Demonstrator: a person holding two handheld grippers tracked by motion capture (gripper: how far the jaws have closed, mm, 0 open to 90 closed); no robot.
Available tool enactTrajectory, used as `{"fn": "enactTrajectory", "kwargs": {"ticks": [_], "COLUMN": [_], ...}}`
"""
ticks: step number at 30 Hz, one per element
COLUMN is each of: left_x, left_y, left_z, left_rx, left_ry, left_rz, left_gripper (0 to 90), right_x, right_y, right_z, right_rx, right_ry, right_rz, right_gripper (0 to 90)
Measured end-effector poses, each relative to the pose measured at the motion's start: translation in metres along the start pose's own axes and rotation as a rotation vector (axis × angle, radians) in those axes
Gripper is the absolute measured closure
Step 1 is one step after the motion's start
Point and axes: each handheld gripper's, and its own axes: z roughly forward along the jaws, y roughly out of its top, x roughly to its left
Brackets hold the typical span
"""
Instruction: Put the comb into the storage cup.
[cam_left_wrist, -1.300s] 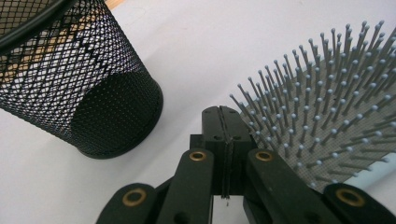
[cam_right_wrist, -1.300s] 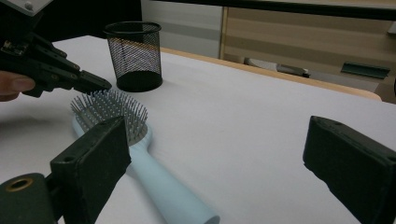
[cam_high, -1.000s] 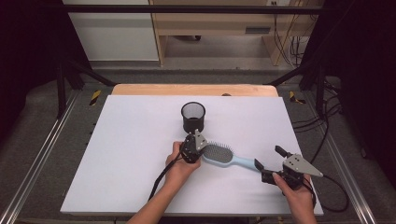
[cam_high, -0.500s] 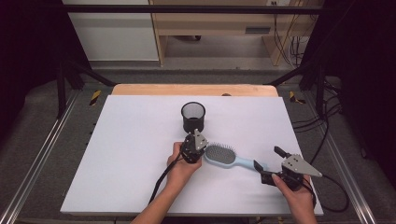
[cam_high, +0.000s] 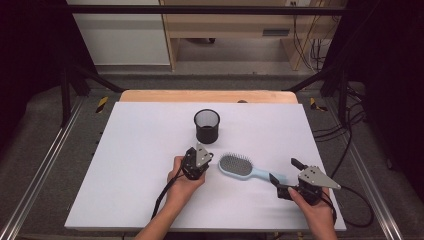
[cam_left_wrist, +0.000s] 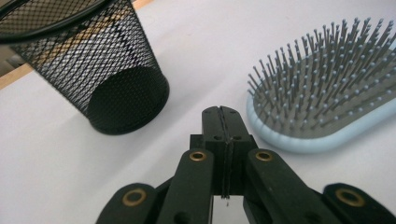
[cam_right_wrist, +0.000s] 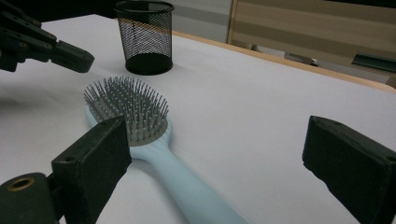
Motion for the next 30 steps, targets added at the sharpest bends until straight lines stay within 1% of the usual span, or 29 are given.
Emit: {"fn": "enactTrajectory", "kwargs": {"ticks": [2,4,5,7,8,10,11,12,13,14,15,16,17,18,19,20,21,22,23,24,25,26,27,28,29,30], "left_x": [0.004,0.006,0.008,0.013,0.019,0.025,0.025,0.031,0.031,0.036,0.04,0.044,0.047,0.054,0.054,0.056,0.059,0.059,0.062,0.062,0.065,0.068,0.071,0.075,0.081,0.081], "left_y": [-0.005,-0.007,-0.008,-0.012,-0.017,-0.021,-0.021,-0.025,-0.025,-0.027,-0.029,-0.031,-0.033,-0.038,-0.038,-0.04,-0.046,-0.046,-0.053,-0.053,-0.057,-0.06,-0.064,-0.067,-0.074,-0.074], "left_z": [-0.005,-0.007,-0.01,-0.016,-0.025,-0.034,-0.034,-0.045,-0.045,-0.05,-0.056,-0.063,-0.069,-0.082,-0.082,-0.088,-0.101,-0.101,-0.112,-0.112,-0.118,-0.122,-0.125,-0.128,-0.134,-0.134], "left_rx": [-0.006,-0.009,-0.013,-0.033,-0.062,-0.093,-0.093,-0.126,-0.126,-0.149,-0.163,-0.174,-0.189,-0.21,-0.21,-0.213,-0.225,-0.225,-0.251,-0.251,-0.26,-0.275,-0.279,-0.278,-0.294,-0.294], "left_ry": [0.006,0.009,0.014,0.028,0.06,0.084,0.084,0.125,0.125,0.128,0.124,0.13,0.131,0.137,0.137,0.144,0.15,0.15,0.151,0.151,0.156,0.164,0.168,0.176,0.198,0.198], "left_rz": [-0.006,-0.008,-0.01,-0.026,-0.044,-0.053,-0.053,-0.056,-0.056,-0.066,-0.087,-0.114,-0.136,-0.169,-0.169,-0.181,-0.201,-0.201,-0.215,-0.215,-0.219,-0.231,-0.24,-0.248,-0.27,-0.27], "left_gripper": [89.9,89.9,89.9,88.1,78.6,67.9,61.8,51.5,45.2,45.2,33.8,27.8,27.8,18.5,15.4,15.4,8.6,7.5,5.9,4.8,4.2,3.5,3.5,3.1,3.1,3.1], "right_x": [0.001,0.002,0.002,0.003,0.003,0.003,0.003,0.004,0.005,0.005,0.006,0.009,0.009,0.011,0.012,0.012,0.012,0.012,0.01,0.008,0.007,0.006,0.006,0.005,0.005,0.005], "right_y": [0.0,0.001,0.001,0.002,0.002,0.003,0.003,0.006,0.007,0.007,0.009,0.015,0.015,0.021,0.024,0.024,0.03,0.03,0.034,0.037,0.038,0.04,0.04,0.041,0.041,0.041], "right_z": [0.002,0.002,0.002,0.002,0.002,0.002,0.002,0.003,0.003,0.003,0.004,0.005,0.005,0.007,0.008,0.008,0.011,0.011,0.015,0.017,0.019,0.021,0.021,0.024,0.029,0.029], "right_rx": [0.007,0.017,0.017,0.035,0.061,0.08,0.08,0.091,0.096,0.096,0.097,0.109,0.109,0.121,0.132,0.132,0.161,0.161,0.19,0.202,0.219,0.235,0.235,0.251,0.284,0.284], "right_ry": [0.005,0.01,0.01,0.019,0.035,0.051,0.051,0.068,0.069,0.069,0.07,0.078,0.078,0.063,0.068,0.068,0.082,0.082,0.099,0.105,0.115,0.127,0.127,0.134,0.147,0.147], "right_rz": [-0.001,-0.002,-0.002,0.0,0.003,0.006,0.006,0.003,-0.008,-0.008,-0.019,-0.037,-0.037,-0.087,-0.107,-0.107,-0.136,-0.136,-0.152,-0.161,-0.164,-0.168,-0.168,-0.177,-0.192,-0.192], "right_gripper": [7.7,7.8,7.8,7.8,7.7,7.7,7.7,7.9,8.4,8.4,9.7,10.7,10.7,12.1,12.2,12.2,12.7,12.7,12.7,12.6,12.6,12.5,12.5,12.5,12.0,12.0]}}
